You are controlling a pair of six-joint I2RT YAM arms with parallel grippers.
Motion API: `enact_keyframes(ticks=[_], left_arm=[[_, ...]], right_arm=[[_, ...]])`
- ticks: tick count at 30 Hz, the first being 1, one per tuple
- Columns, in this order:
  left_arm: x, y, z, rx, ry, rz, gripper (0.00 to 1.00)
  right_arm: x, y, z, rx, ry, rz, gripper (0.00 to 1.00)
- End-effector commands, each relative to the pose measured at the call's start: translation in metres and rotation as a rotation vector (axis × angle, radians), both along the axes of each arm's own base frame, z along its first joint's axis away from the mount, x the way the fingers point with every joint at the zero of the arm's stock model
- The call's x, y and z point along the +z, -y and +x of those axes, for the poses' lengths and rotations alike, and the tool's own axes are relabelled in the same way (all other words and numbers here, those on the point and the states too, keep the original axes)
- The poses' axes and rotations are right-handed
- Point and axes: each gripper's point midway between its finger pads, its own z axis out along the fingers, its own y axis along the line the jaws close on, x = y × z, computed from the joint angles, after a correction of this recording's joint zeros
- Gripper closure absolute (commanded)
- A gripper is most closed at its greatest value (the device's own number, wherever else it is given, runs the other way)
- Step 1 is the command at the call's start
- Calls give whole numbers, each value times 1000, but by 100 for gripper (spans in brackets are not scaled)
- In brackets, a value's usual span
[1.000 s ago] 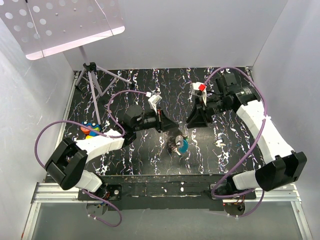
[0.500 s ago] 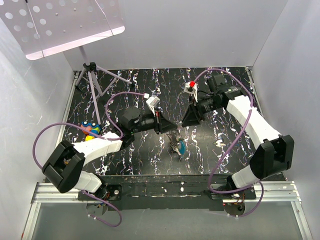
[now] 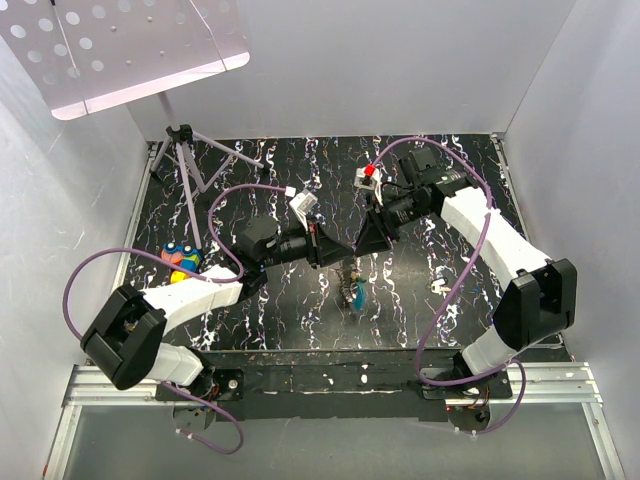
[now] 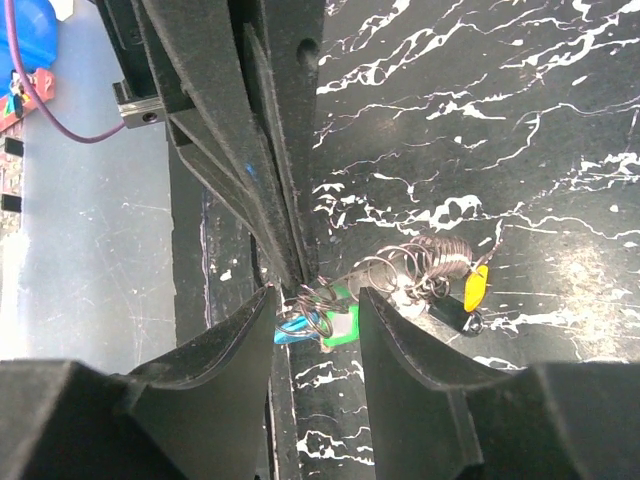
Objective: Put the keys on the keyring
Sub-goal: Adjust the keyring.
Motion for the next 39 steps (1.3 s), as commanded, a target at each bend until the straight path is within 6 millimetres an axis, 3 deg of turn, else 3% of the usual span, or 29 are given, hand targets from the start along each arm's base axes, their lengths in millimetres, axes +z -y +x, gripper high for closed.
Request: enact_keyframes(ticks=[1, 27, 39], left_arm=[[25, -6, -1, 22, 66, -57, 100], [26, -20, 1, 63, 67, -66, 100], [30, -22, -7, 10, 93, -62, 100]], right_arm=[[13, -7, -10, 59, 19, 51, 53], [12, 4, -45, 146, 2, 95, 53], [28, 1, -7, 179, 252, 103, 49]])
